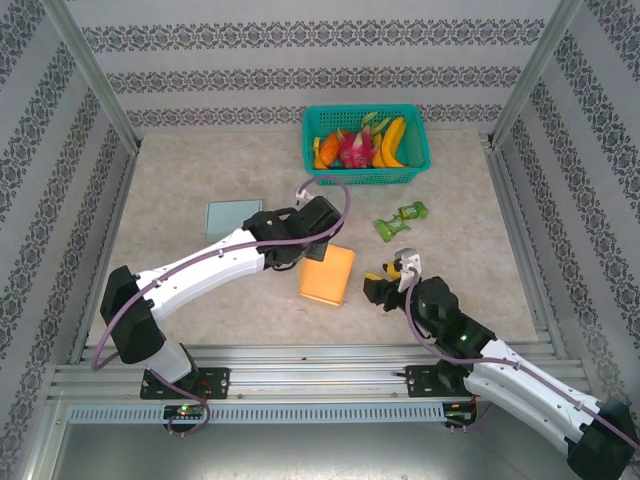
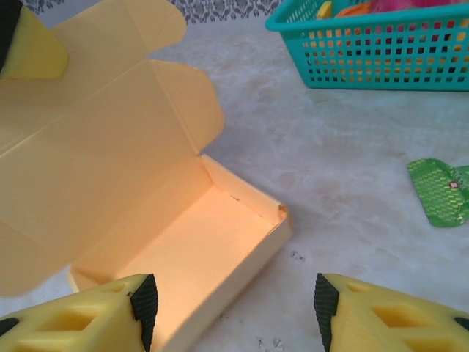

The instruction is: Fold the paper box

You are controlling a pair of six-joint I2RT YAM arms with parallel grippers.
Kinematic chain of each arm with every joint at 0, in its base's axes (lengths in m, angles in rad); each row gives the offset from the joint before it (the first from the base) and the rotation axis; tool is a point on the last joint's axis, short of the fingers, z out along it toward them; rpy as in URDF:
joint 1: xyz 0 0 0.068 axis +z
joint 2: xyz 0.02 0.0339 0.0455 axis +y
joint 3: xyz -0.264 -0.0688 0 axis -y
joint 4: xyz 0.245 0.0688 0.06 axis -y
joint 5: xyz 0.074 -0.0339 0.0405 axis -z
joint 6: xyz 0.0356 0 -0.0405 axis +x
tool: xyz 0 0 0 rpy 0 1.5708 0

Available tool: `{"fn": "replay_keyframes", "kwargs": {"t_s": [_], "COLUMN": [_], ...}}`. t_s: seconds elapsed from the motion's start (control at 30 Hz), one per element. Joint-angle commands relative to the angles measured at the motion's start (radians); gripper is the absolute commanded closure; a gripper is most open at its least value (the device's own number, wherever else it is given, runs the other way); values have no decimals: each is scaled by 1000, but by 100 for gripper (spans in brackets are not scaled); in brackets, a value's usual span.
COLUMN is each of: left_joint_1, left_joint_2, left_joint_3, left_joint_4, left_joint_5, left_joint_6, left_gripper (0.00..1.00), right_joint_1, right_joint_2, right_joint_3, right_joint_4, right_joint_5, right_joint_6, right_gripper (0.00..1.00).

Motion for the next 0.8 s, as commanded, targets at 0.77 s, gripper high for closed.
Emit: {"fn": "replay_keyframes", "kwargs": {"t_s": [0.77], "left_joint_1": [78], "left_joint_2": [-353], "left_joint_3": [-327], "left_joint_4": [255], "left_joint_5": [460], "left_joint_6": [1472], "left_gripper": [100], "right_joint_1": [-233], "right_joint_2": [599], "right_joint_3": [411], "right_joint_4": [70], "right_joint_5": [-548], "right_joint_6": [-869], "right_gripper": [39]}}
